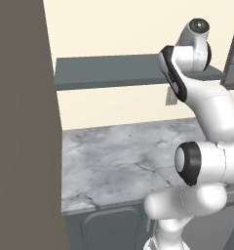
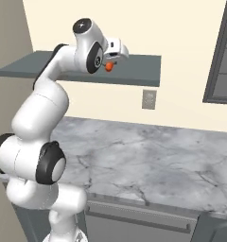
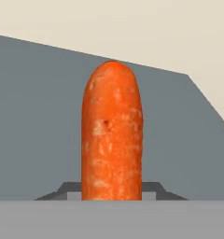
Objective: Pick the carrot from the counter and place it in the cabinet.
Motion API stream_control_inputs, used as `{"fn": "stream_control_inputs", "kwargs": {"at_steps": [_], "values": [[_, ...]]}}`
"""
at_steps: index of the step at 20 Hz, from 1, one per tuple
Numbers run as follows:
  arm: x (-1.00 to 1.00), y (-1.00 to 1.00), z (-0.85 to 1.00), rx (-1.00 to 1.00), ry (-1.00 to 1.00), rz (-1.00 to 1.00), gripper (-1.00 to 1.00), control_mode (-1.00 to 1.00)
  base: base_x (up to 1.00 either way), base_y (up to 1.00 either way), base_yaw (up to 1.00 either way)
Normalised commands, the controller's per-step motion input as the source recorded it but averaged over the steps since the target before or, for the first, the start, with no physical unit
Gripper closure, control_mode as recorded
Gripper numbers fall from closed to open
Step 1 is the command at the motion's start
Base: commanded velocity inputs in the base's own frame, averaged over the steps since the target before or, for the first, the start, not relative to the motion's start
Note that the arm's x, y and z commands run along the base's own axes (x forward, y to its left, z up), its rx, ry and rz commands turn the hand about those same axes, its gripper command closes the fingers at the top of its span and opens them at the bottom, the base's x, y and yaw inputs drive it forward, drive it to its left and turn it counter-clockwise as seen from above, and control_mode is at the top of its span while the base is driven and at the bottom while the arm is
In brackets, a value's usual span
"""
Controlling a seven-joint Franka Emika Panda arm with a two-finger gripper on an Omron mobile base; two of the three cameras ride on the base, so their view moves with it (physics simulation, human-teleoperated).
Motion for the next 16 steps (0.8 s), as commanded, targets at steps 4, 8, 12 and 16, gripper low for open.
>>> {"fn": "stream_control_inputs", "kwargs": {"at_steps": [4, 8, 12, 16], "values": [[0.67, -0.02, -0.15, 0.0, -0.01, 0.0, -1.0, -1.0, 0.0, 0.0, 0.0], [0.14, -0.07, -0.05, 0.0, -0.12, 0.0, -1.0, -1.0, 0.0, 0.0, 0.0], [0.0, -0.06, 0.0, 0.0, -0.11, 0.0, -1.0, -1.0, 0.0, 0.0, 0.0], [-0.04, -0.11, -0.15, 0.0, -0.1, 0.0, -1.0, -1.0, 0.0, 0.0, 0.0]]}}
